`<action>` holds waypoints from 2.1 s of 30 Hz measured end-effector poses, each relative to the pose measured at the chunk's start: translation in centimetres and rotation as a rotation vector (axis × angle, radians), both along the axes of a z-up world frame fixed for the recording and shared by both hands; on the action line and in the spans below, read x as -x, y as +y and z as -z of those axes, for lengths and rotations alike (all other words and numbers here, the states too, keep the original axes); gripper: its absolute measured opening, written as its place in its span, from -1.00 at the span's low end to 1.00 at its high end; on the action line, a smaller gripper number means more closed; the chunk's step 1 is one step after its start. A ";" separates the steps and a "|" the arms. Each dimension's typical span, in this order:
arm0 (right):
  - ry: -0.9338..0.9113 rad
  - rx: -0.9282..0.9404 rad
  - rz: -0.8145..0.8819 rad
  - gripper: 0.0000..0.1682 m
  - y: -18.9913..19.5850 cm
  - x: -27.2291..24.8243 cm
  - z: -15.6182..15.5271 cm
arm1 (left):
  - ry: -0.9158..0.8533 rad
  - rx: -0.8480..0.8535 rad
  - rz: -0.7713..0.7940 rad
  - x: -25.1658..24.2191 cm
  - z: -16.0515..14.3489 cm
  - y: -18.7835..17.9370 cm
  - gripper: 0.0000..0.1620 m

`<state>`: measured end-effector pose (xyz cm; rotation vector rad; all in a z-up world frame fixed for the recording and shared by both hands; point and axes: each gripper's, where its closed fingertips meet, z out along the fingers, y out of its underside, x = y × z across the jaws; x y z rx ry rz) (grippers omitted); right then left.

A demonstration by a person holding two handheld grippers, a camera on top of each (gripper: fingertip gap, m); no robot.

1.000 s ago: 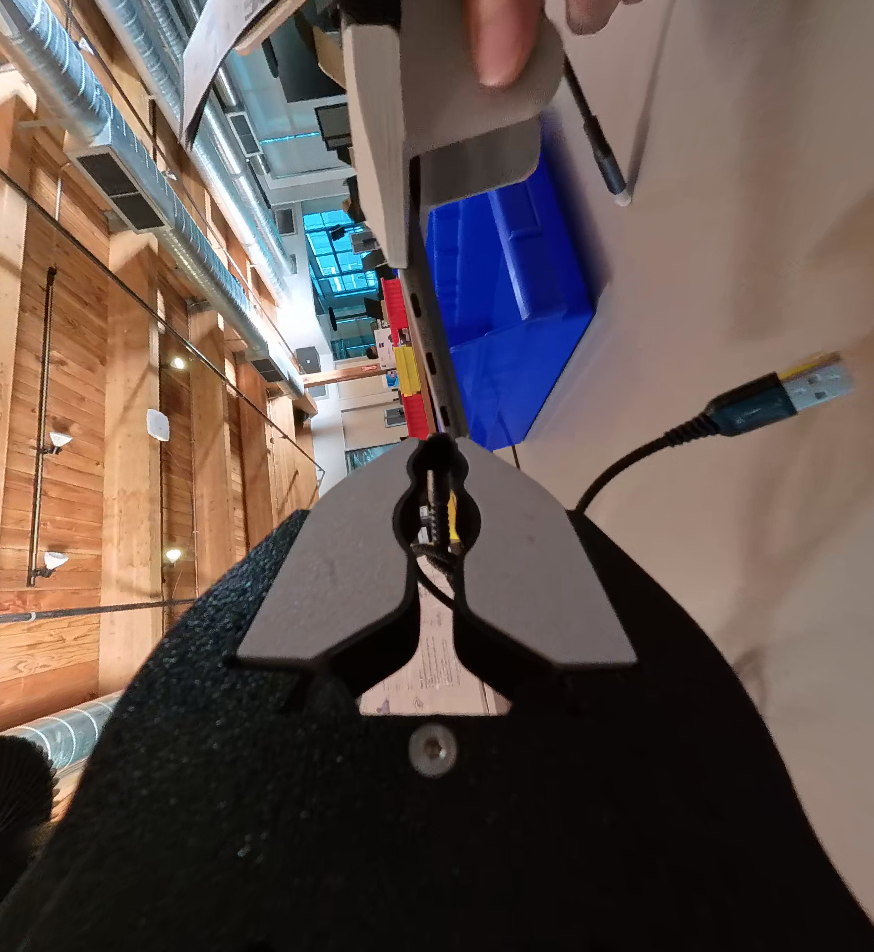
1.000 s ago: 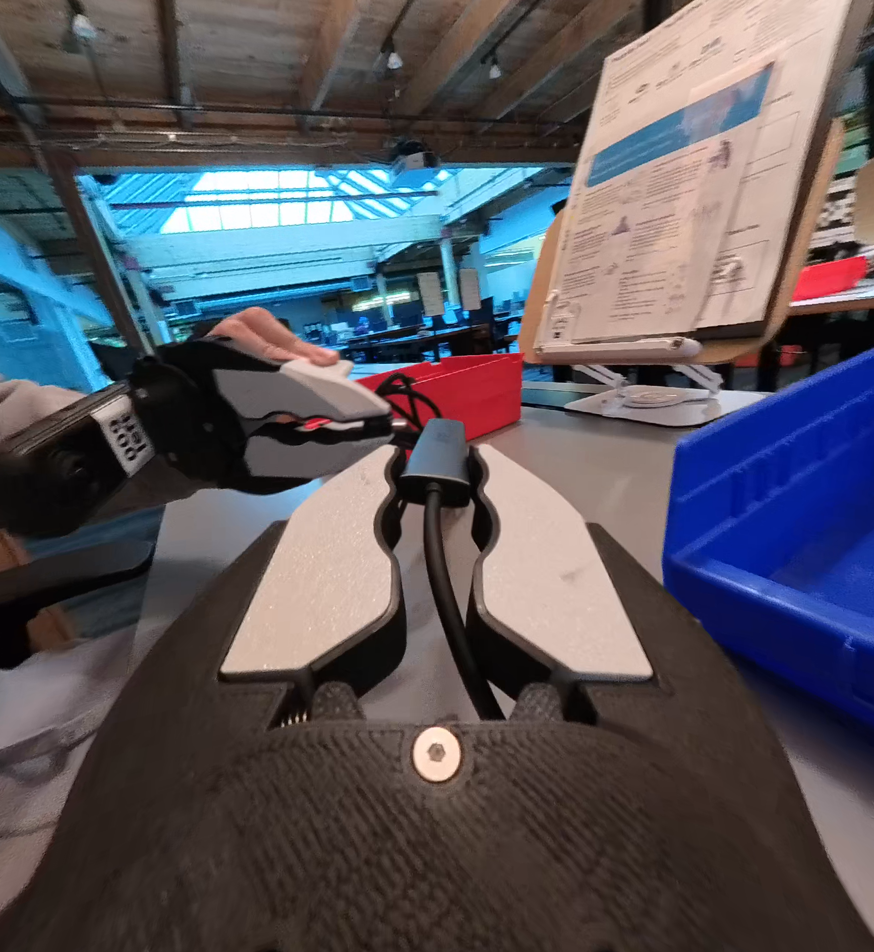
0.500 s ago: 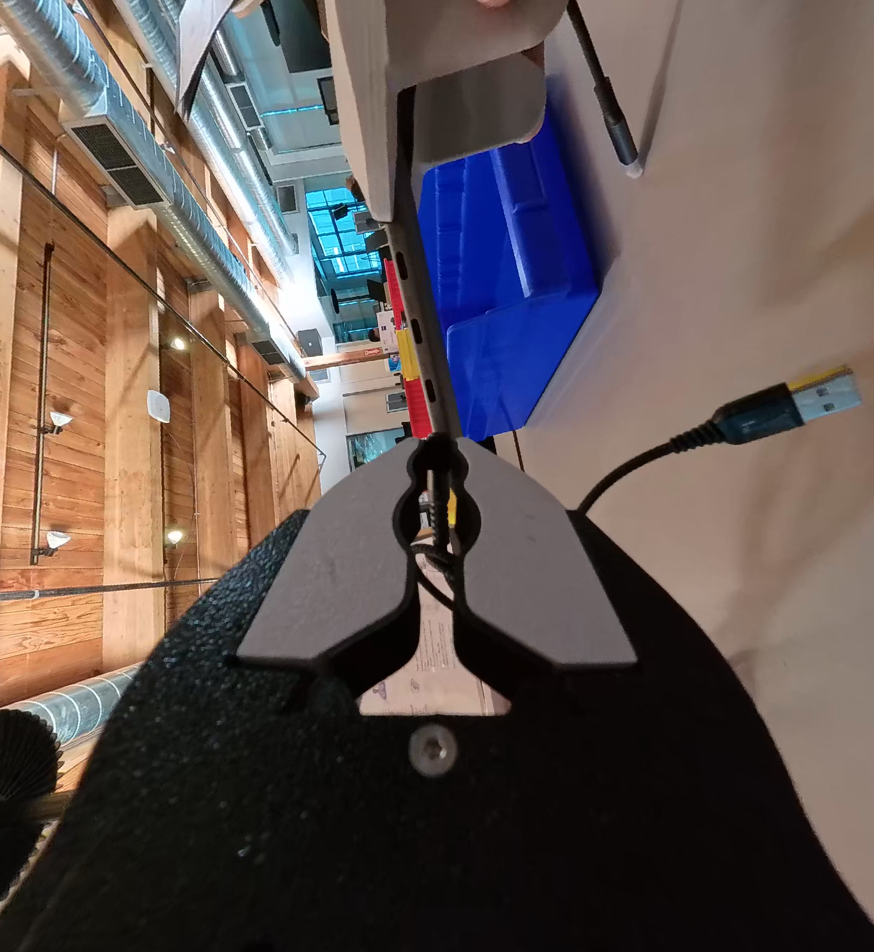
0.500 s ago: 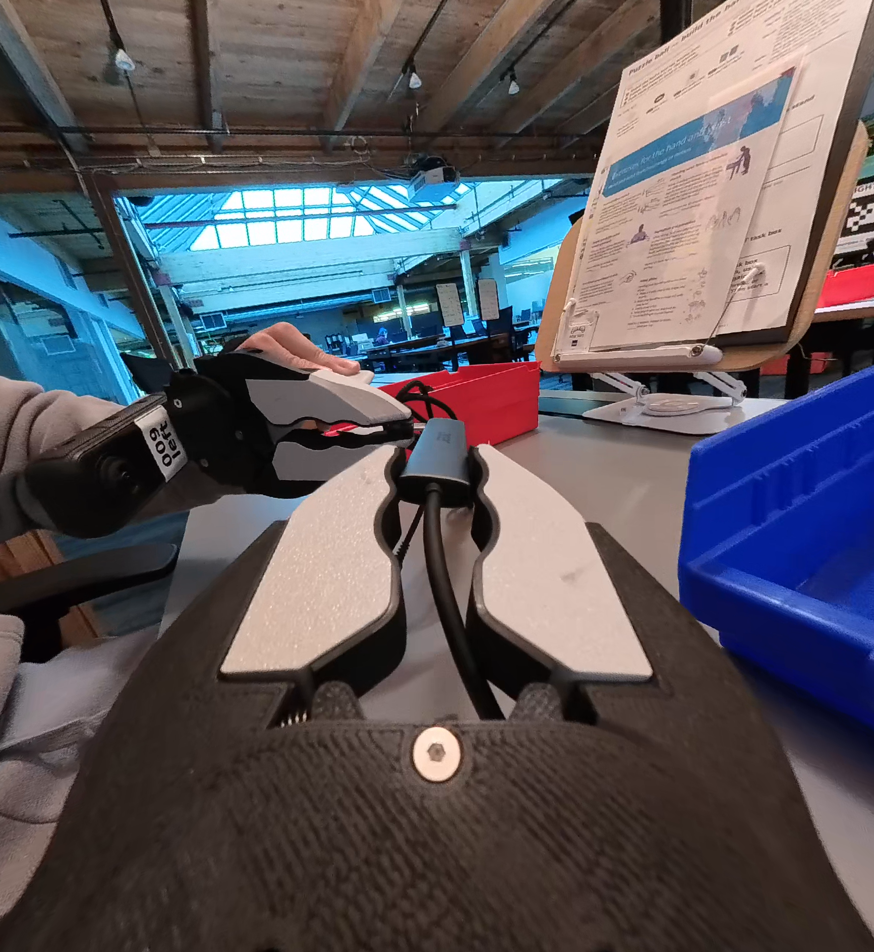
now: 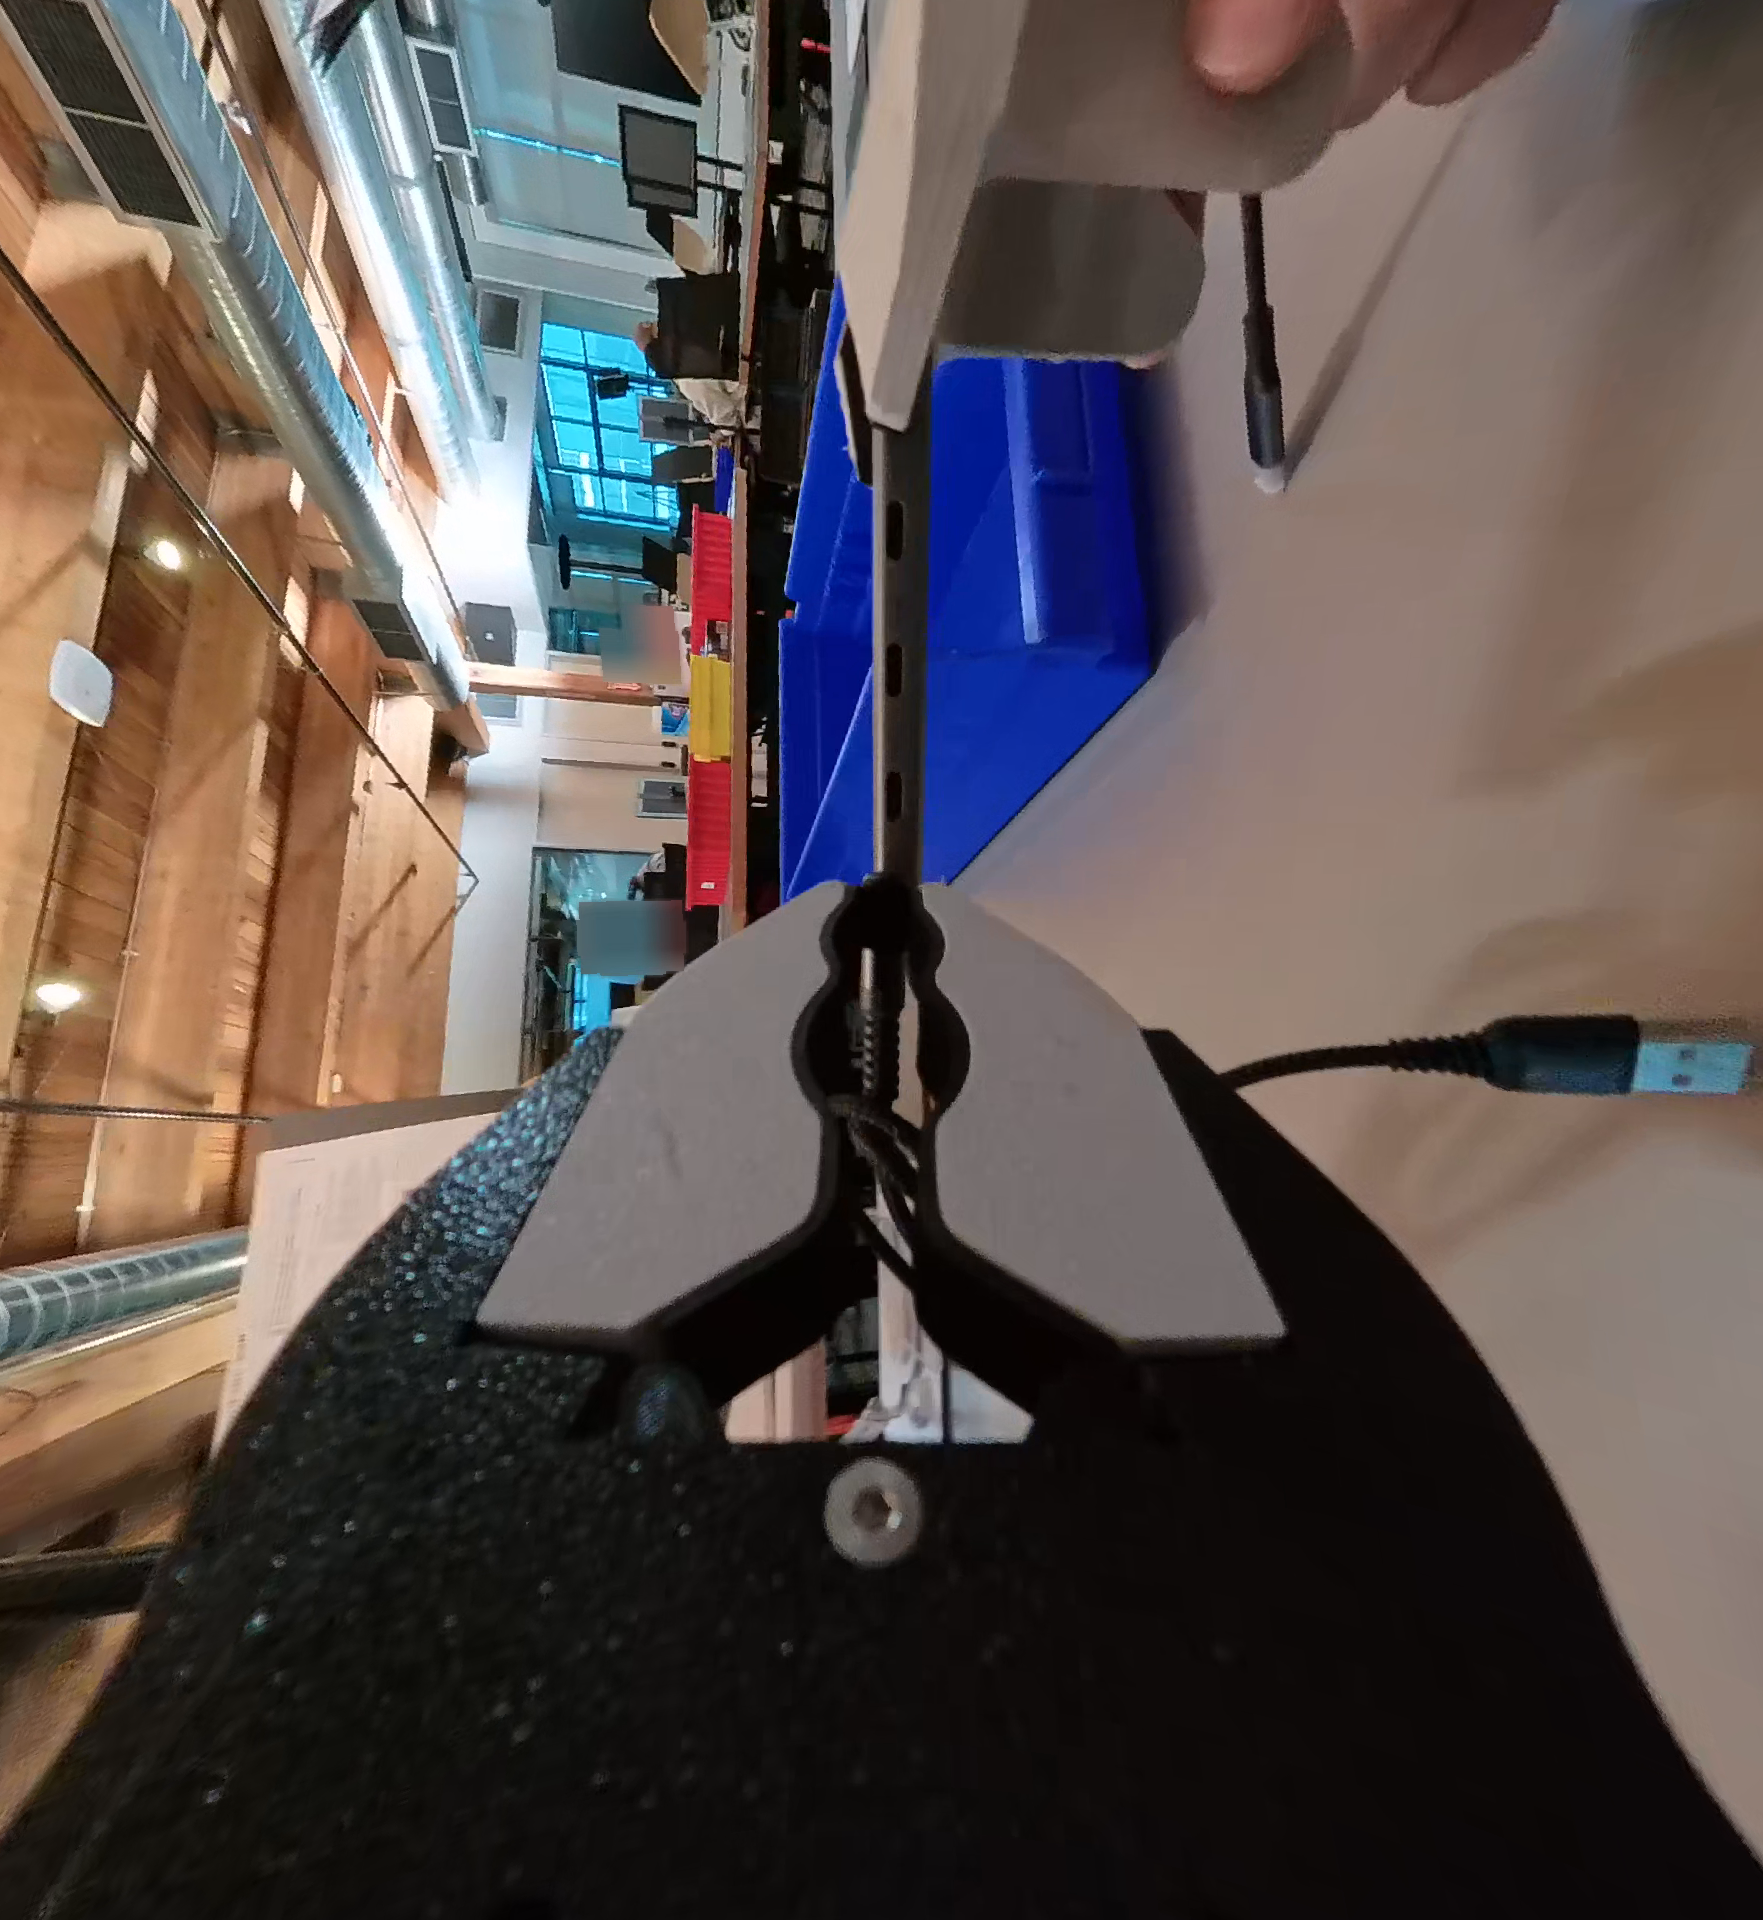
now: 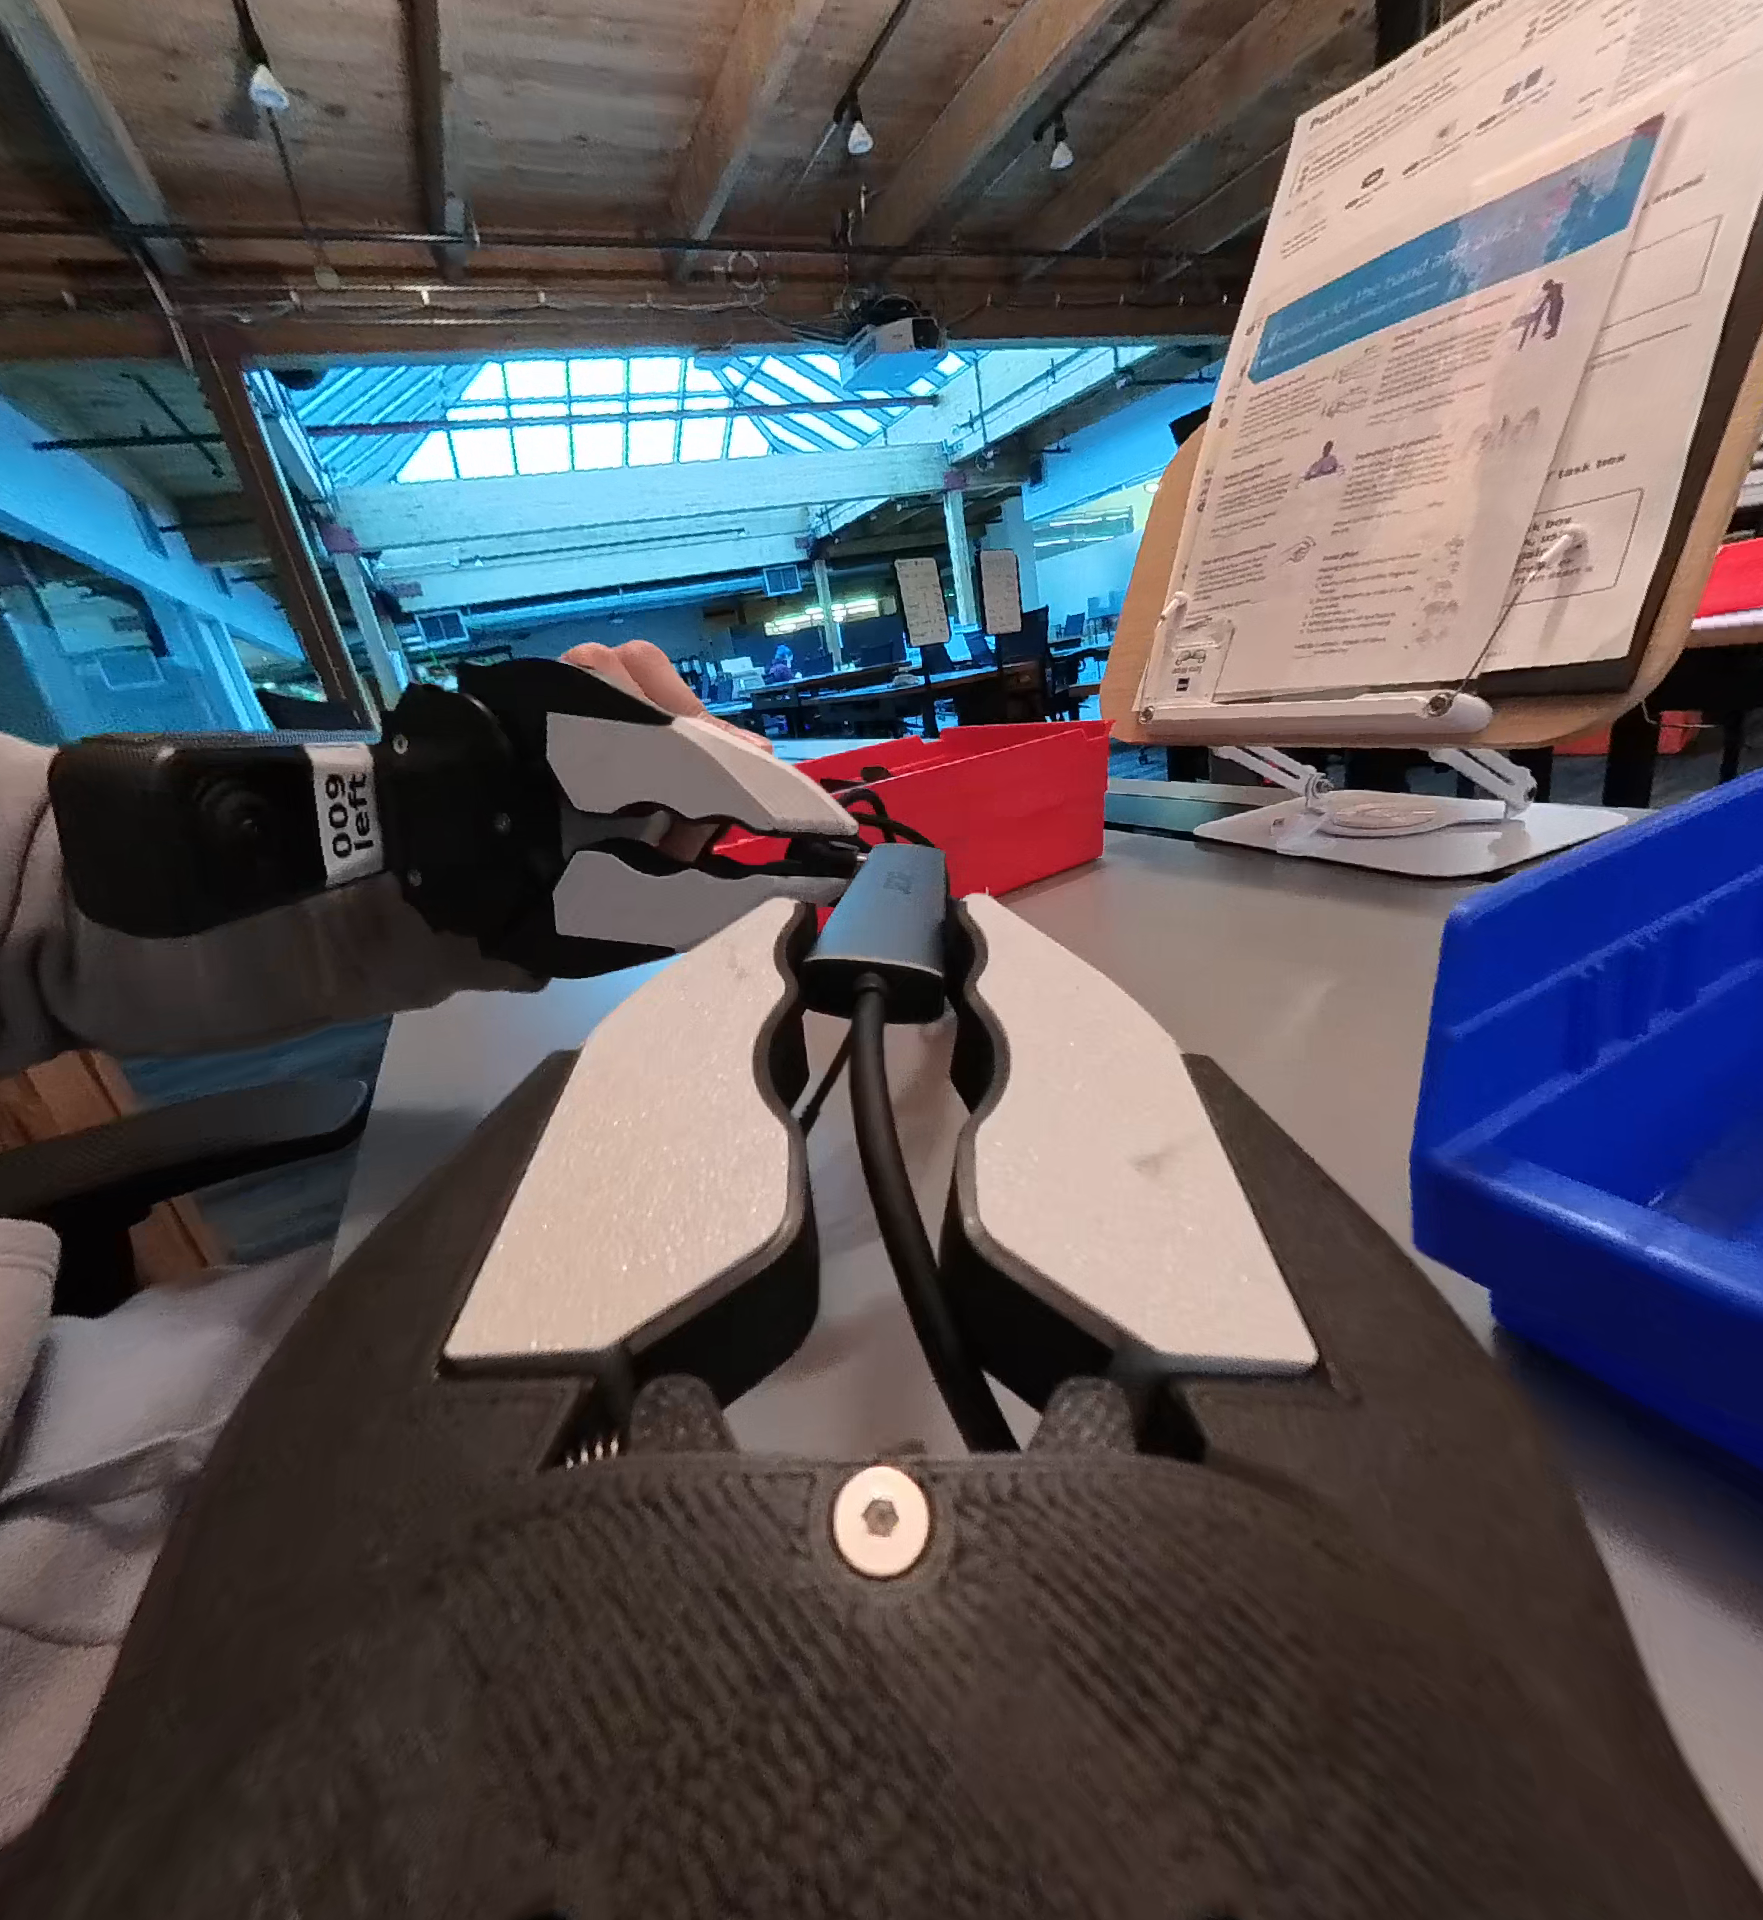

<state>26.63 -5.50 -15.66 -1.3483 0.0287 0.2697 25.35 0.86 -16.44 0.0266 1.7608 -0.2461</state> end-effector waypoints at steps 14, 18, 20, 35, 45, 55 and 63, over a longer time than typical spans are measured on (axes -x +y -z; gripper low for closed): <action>-0.117 0.032 -0.047 -0.71 0.5 1.7 0.4 | 0.267 0.102 0.019 0.6 1.7 0.3 -0.58; -0.162 0.030 -0.084 -0.71 0.5 2.5 0.5 | 0.498 0.189 0.048 1.5 2.2 0.1 -0.40; -0.188 0.014 -0.096 -0.71 0.3 2.8 0.4 | 0.646 0.212 0.048 2.3 2.8 0.2 -0.35; -0.252 -0.007 -0.162 -0.71 -0.1 4.1 0.4 | 1.101 0.172 0.074 4.6 3.8 0.1 -0.50; -0.254 -0.007 -0.156 -0.71 -0.1 4.1 0.5 | 1.118 0.214 0.033 4.5 3.8 0.2 -0.53; -0.256 -0.018 -0.152 -0.72 -0.2 4.0 0.3 | 1.050 0.224 0.062 4.5 3.6 -0.1 -0.52; -0.103 0.007 0.122 -0.72 0.4 -0.6 0.1 | 0.747 0.499 -0.110 4.2 -1.3 5.6 -0.22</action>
